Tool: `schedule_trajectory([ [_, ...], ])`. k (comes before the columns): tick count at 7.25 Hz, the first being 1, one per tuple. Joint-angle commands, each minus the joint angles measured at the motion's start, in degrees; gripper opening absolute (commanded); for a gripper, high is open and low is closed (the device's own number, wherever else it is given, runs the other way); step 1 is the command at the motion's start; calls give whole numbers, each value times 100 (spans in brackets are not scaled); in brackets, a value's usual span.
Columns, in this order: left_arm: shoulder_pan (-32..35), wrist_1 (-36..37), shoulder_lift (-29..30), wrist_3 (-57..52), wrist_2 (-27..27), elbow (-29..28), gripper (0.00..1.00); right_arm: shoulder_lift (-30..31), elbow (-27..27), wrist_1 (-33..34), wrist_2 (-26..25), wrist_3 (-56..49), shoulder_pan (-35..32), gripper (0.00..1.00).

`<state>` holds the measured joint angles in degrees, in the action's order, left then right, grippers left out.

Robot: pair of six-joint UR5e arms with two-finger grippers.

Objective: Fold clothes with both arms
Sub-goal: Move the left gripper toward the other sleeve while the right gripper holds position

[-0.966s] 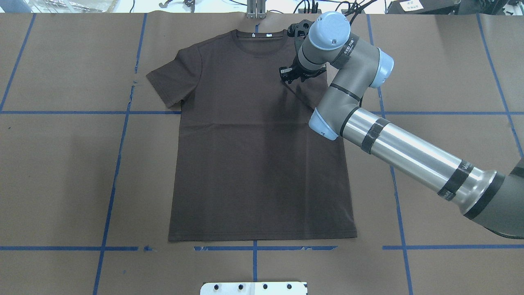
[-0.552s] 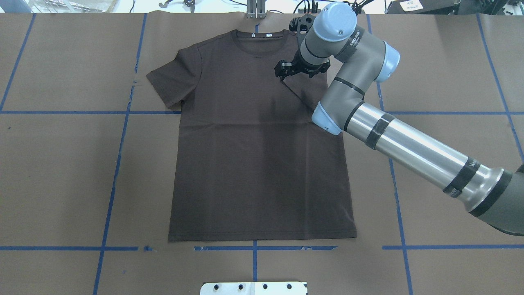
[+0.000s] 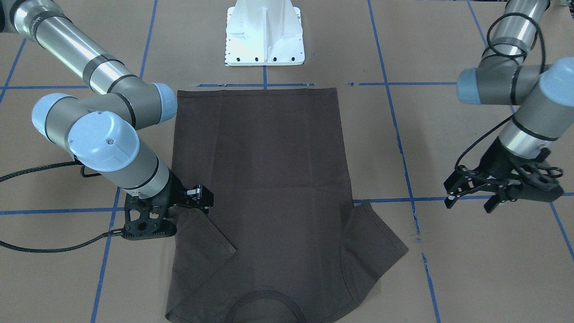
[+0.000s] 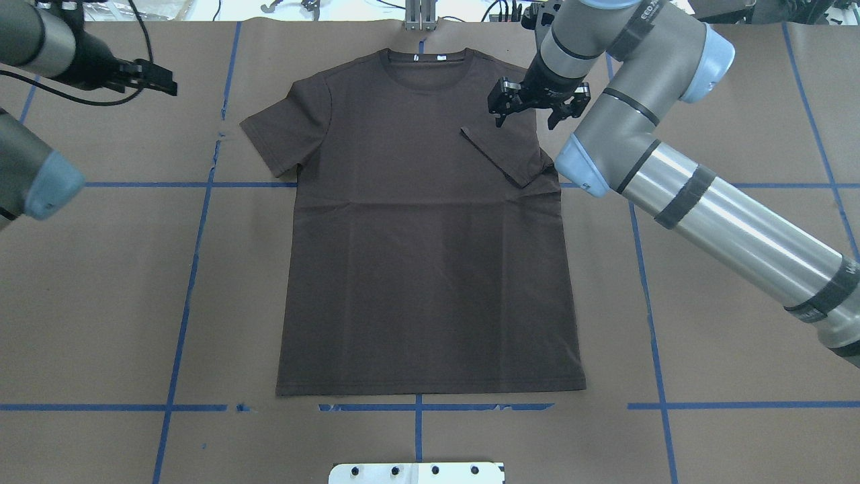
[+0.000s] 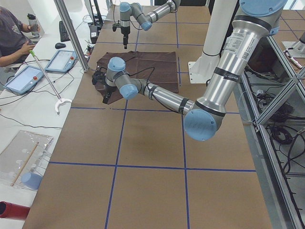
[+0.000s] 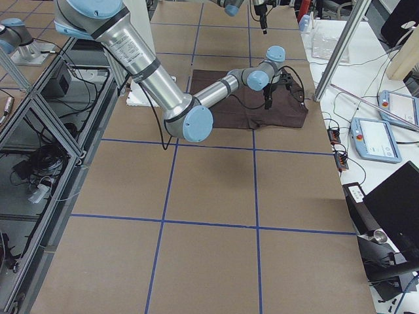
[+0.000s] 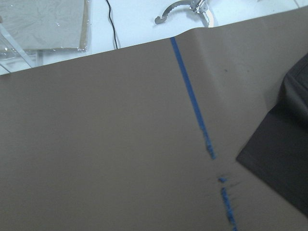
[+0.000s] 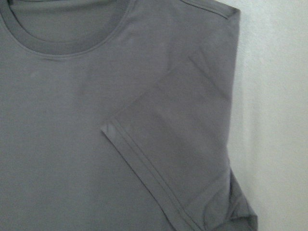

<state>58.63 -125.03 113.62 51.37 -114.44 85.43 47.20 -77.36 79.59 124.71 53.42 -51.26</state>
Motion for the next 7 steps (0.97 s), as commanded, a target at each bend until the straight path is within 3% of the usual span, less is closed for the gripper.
schedule_trajectory([
  [1,-763,-748,517,1162,1191,-917,100,473,-709,557,1,2,-122,100],
  [2,-1009,-899,825,1243,1631,-1462,100,492,-711,549,1,11,-130,100],
  [3,-1099,-1005,872,1253,1896,-1650,100,510,-702,514,-8,11,-122,100],
  [7,-1161,-1445,1162,1244,2171,-2486,100,519,-676,496,-34,37,-95,100],
])
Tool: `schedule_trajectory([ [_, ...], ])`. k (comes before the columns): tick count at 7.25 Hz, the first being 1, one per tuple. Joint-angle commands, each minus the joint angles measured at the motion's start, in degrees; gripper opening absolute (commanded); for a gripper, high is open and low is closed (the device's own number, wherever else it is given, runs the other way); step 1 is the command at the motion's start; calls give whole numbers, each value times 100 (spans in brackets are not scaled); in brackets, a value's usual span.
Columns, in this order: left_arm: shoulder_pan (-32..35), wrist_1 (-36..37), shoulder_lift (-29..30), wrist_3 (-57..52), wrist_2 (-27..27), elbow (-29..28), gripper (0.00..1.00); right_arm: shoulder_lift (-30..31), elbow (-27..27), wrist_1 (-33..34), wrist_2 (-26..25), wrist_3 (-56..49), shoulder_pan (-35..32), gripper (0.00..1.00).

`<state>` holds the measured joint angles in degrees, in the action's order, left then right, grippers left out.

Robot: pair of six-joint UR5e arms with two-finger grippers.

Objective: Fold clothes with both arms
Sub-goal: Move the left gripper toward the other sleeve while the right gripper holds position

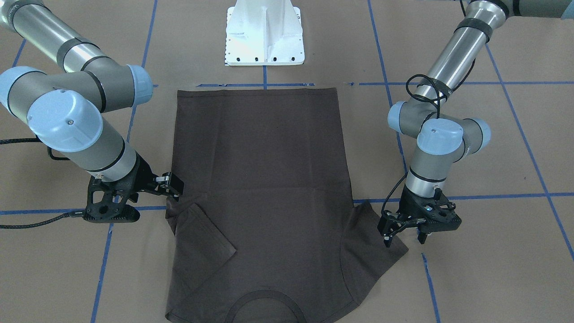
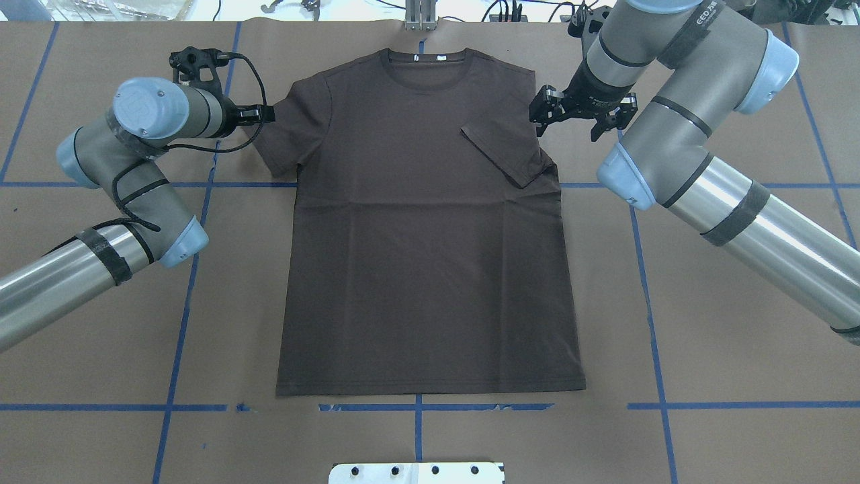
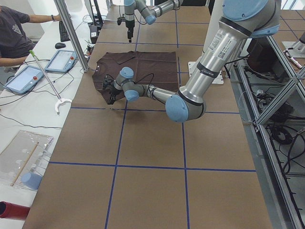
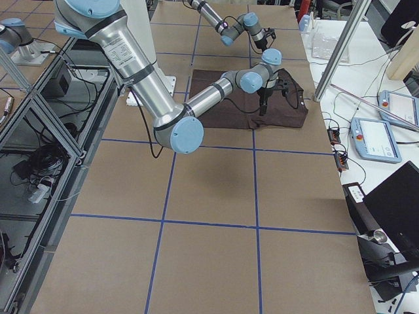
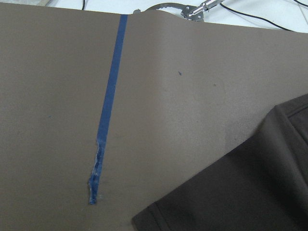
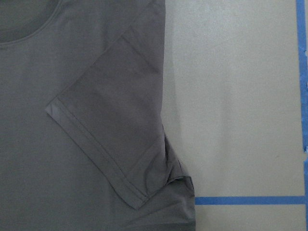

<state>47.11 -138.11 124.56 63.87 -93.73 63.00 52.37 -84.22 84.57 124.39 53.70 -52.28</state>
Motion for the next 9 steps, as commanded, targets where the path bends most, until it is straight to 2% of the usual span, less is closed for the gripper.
schedule_trajectory([
  [1,-9,-146,77,-14,101,-322,99,1,28,-2,-2,9,16,100],
  [3,-44,-155,130,-15,101,-350,99,-8,28,-2,-2,9,16,100],
  [5,-71,-147,157,-15,101,-350,92,1,37,-2,-2,9,7,100],
  [8,-79,-146,130,-41,101,-350,61,1,37,-2,-2,18,7,100],
  [9,-71,-146,139,-50,101,-350,46,1,37,-2,-2,18,7,100],
])
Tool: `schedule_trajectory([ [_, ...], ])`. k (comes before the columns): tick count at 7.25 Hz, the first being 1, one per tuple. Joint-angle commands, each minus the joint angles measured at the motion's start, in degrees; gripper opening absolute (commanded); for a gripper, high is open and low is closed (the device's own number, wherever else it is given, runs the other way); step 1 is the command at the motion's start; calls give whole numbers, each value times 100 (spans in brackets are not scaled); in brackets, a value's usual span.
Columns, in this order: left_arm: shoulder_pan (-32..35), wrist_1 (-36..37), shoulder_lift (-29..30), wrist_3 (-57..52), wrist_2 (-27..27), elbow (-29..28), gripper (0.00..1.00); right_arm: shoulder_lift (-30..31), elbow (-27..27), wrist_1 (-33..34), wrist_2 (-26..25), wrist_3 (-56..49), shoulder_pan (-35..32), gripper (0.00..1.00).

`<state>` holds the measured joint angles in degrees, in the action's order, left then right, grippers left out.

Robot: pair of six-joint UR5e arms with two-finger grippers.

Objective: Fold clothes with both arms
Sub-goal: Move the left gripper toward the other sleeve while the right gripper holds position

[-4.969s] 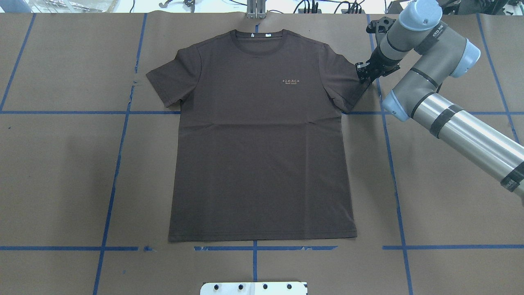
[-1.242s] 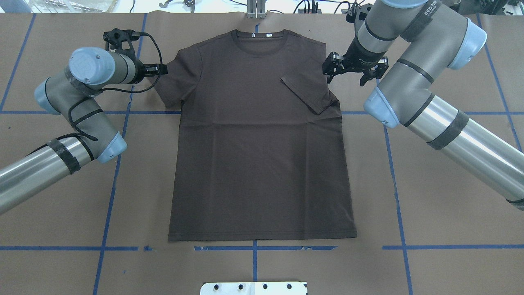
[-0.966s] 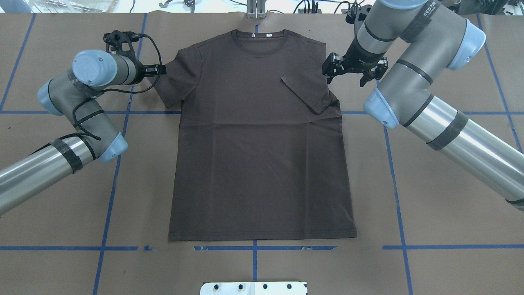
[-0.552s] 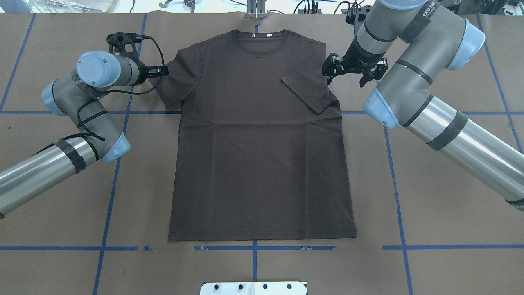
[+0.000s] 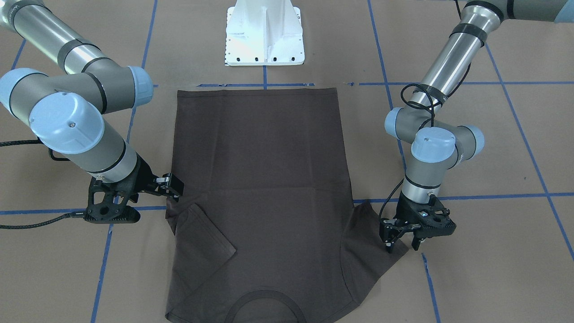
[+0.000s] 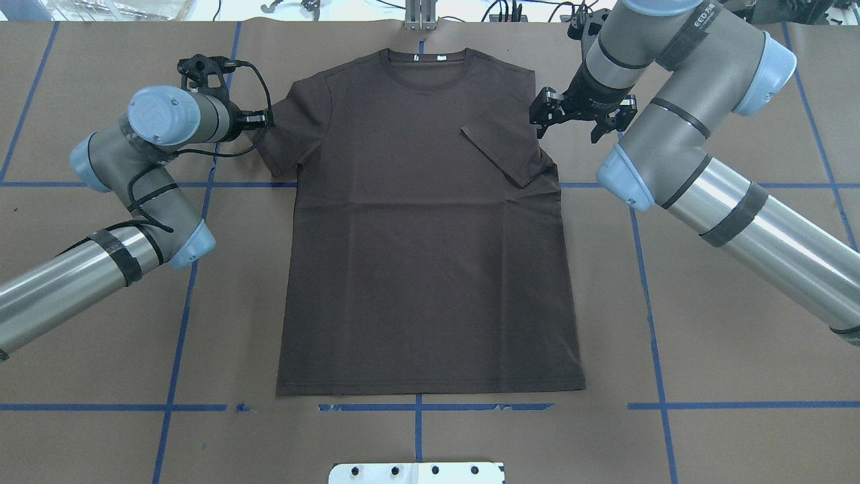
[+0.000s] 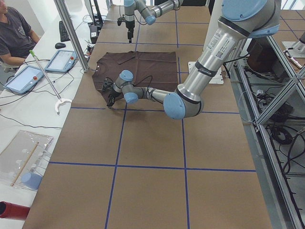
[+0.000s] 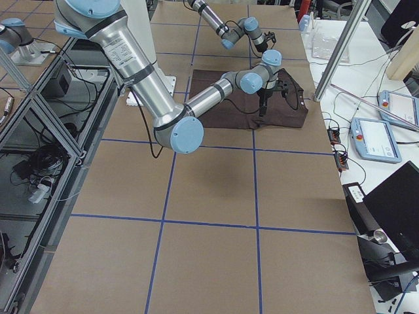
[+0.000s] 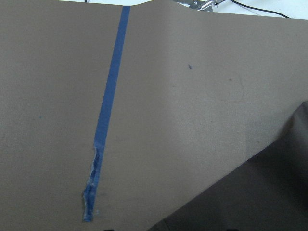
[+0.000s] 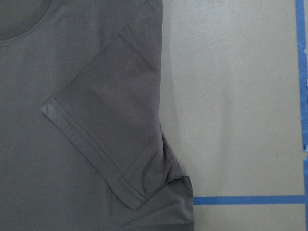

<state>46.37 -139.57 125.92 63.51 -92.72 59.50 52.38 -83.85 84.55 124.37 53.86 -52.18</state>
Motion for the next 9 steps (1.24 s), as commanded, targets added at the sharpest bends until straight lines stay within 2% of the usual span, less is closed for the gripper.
schedule_trajectory([
  [1,4,9,2,-14,0,9,35,0,0,0,0,1,-3,100],
  [3,4,0,11,-32,0,70,8,-9,0,0,0,19,-3,100],
  [4,4,9,20,-32,0,79,0,-9,0,0,0,28,-3,100],
  [5,4,70,29,-41,-44,201,0,0,0,9,0,28,-3,100],
  [6,4,297,29,-41,-79,567,0,0,0,0,0,28,-3,100],
  [8,-5,1610,299,29,-106,1429,0,0,0,0,0,45,-3,100],
  [9,-66,1948,684,308,-176,1432,0,9,-9,-9,0,115,6,100],
])
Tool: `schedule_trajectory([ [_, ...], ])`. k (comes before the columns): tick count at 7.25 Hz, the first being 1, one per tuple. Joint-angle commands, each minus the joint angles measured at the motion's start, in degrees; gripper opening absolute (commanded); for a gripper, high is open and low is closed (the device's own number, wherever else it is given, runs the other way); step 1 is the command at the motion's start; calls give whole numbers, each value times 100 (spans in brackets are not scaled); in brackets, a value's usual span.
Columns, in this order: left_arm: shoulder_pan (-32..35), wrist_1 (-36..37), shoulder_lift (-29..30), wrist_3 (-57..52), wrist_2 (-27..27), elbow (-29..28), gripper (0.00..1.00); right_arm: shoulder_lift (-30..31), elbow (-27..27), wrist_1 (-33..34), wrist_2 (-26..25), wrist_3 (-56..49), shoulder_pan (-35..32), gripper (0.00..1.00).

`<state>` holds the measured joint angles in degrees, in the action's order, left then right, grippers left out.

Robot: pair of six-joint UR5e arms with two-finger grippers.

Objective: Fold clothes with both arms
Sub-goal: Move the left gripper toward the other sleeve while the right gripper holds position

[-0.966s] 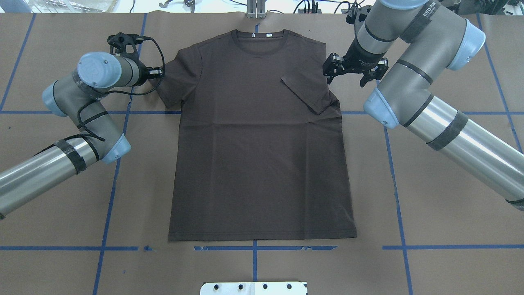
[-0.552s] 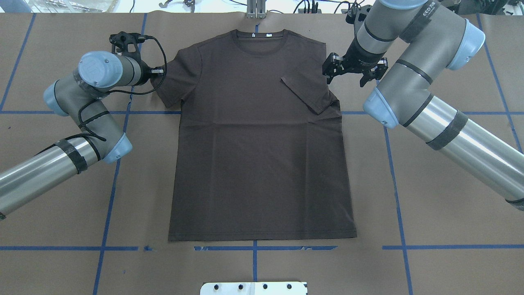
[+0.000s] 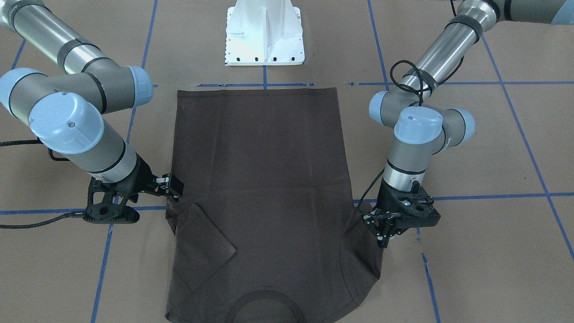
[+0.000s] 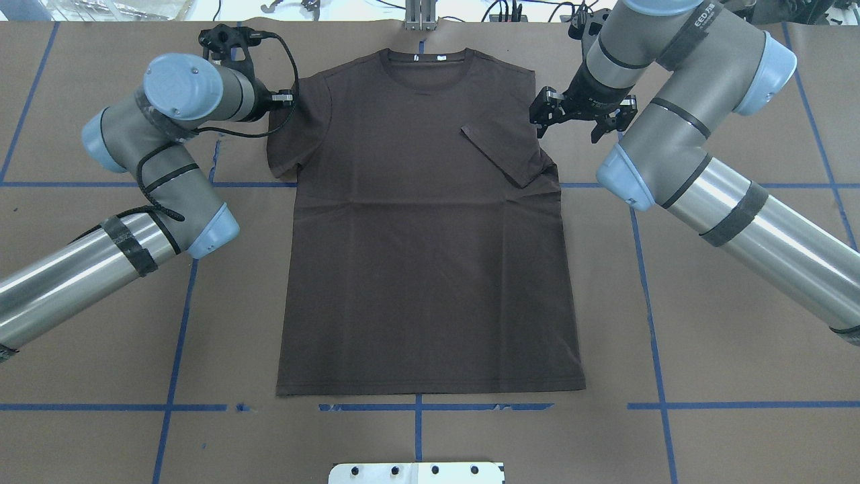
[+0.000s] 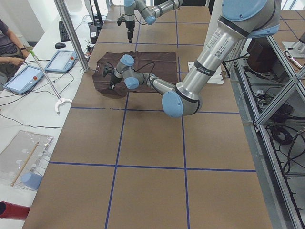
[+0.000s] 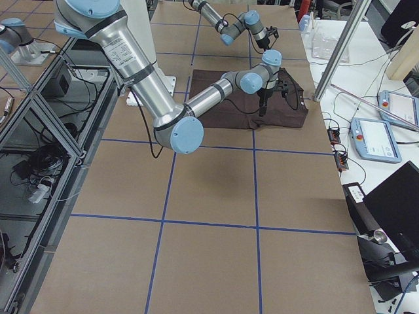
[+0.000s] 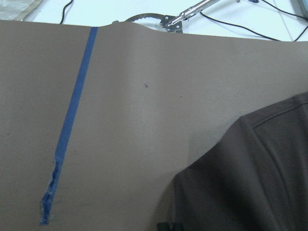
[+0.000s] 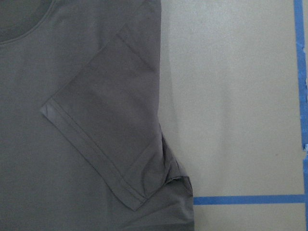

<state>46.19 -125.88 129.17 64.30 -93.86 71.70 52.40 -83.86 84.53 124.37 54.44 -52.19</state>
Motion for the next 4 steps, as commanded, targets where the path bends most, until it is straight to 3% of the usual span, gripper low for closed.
schedule_trajectory([
  [1,-406,626,859,894,-19,-266,0,15,-25,-7,-9,179,16,100],
  [3,-541,548,1705,1303,17,-1504,0,15,-43,-42,-9,312,33,100],
  [4,-541,443,1716,1279,26,-1640,0,-2,-43,-42,-9,426,103,100],
])
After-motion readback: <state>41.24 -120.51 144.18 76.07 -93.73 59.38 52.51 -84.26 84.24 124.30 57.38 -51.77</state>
